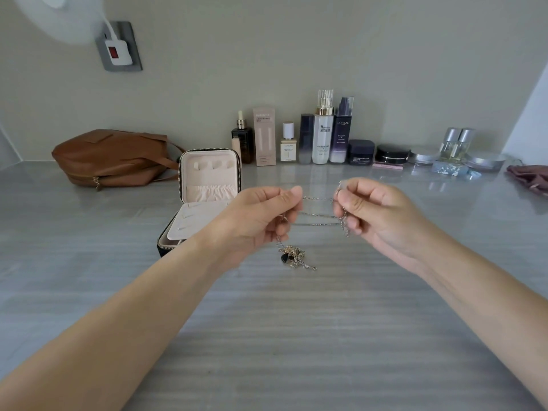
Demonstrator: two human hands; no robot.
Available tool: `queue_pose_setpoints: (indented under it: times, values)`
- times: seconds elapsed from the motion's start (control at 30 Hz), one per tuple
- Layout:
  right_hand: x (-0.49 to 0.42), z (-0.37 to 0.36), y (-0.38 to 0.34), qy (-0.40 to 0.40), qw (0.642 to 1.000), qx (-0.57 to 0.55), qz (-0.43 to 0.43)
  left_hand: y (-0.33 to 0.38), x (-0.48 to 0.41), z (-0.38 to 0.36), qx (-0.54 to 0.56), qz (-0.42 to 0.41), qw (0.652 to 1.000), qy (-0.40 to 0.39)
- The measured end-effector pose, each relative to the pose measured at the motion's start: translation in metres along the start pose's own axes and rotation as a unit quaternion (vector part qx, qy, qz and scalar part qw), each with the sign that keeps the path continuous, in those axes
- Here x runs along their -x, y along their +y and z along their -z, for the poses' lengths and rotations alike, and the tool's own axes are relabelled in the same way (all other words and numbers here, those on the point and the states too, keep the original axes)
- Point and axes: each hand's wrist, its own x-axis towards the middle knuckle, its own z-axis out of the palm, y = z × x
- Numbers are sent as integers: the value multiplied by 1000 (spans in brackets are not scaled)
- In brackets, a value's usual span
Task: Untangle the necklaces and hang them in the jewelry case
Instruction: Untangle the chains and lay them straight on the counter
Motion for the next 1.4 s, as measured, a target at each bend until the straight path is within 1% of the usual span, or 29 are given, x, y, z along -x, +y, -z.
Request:
queue_pose_setpoints:
  times: [0.13, 0.3, 0.43, 0.53, 0.7, 0.9, 1.07, 1.2, 1.4]
  values:
    - [-1, 7, -4, 20, 1000, -13, 11, -1, 0, 4, -17, 11, 1000, 7]
    - [-1, 11, -6, 33, 999, 36, 19, -3, -2, 5, -61, 33, 997, 35]
    - [-2, 17, -8, 59, 996, 61, 10, -4, -4, 7, -48, 28, 996, 72]
    - [-3, 25, -9, 100, 991, 94, 5, -4, -6, 6, -31, 23, 995, 92]
    - [-5, 46, -10, 183, 979, 82, -31, 1, -10, 4, -14, 19, 994, 107]
    - [-3, 80, -12, 240, 965, 87, -63, 7, -16, 3, -26, 9, 994, 108]
    - [-4, 88, -12, 270, 956, 85, -77, 15, -13, 2, -10, -15, 996, 89]
    - [-4, 88, -14, 279, 956, 57, -70, 23, -10, 3, 60, -29, 996, 60]
    - [-4, 89, -11, 279, 956, 51, -80, 21, -9, 4, 66, -44, 995, 67]
